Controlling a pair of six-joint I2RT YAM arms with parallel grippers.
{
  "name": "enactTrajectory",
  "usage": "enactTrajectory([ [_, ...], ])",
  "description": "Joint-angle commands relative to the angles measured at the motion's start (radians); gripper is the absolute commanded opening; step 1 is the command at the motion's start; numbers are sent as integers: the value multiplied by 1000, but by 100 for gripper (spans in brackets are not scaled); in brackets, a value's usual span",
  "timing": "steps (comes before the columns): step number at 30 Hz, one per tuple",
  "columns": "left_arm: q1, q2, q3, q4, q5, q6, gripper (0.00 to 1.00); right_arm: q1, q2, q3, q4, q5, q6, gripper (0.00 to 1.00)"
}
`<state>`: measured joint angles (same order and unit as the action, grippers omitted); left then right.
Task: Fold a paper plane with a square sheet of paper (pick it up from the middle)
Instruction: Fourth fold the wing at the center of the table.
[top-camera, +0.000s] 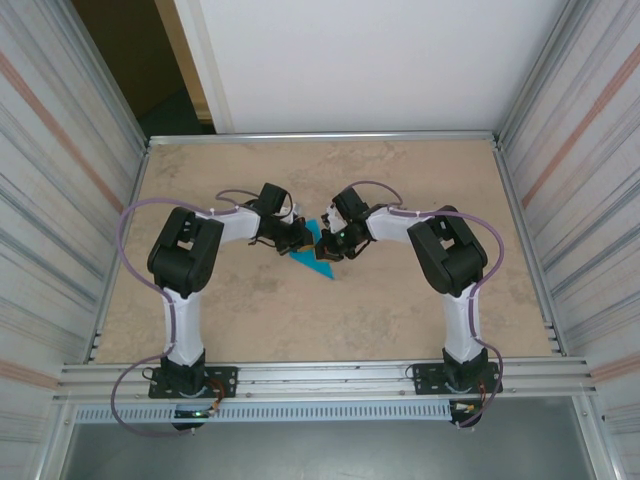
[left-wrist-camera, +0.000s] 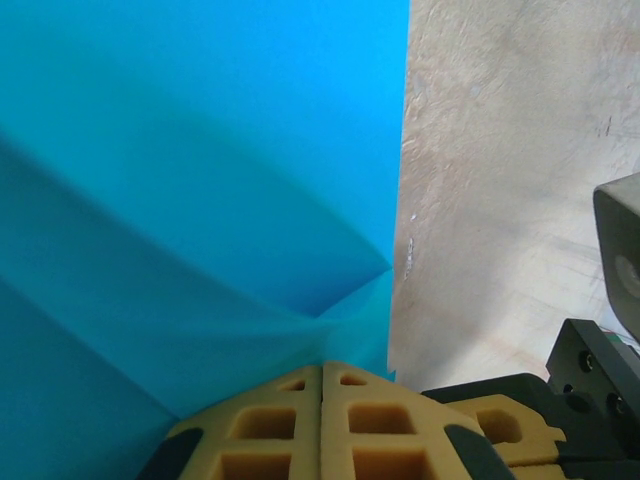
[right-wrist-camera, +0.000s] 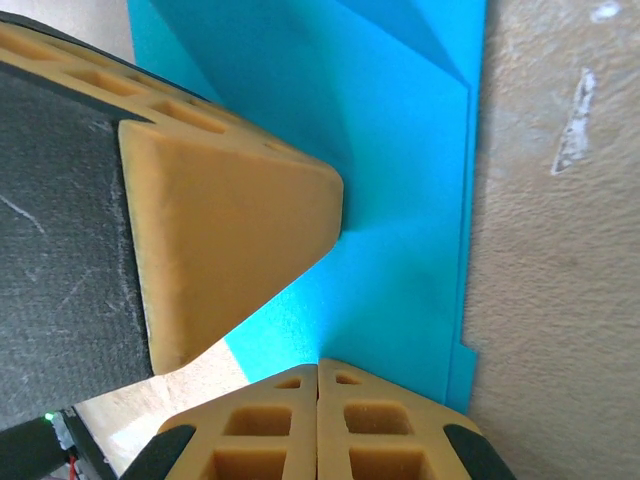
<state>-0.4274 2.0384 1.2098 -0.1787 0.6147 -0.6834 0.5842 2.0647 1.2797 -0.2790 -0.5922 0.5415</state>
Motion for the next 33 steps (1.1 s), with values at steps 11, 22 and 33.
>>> enactTrajectory([
  [11,-7,97,49,-203,-145,48,6,-5,-90,-141,-70,11,-65,5],
  [22,-8,119,69,-229,-154,57,6,-10,-191,-311,-64,18,-73,6],
  [33,-10,102,73,-201,-105,49,6,-18,-404,-371,111,34,34,10],
])
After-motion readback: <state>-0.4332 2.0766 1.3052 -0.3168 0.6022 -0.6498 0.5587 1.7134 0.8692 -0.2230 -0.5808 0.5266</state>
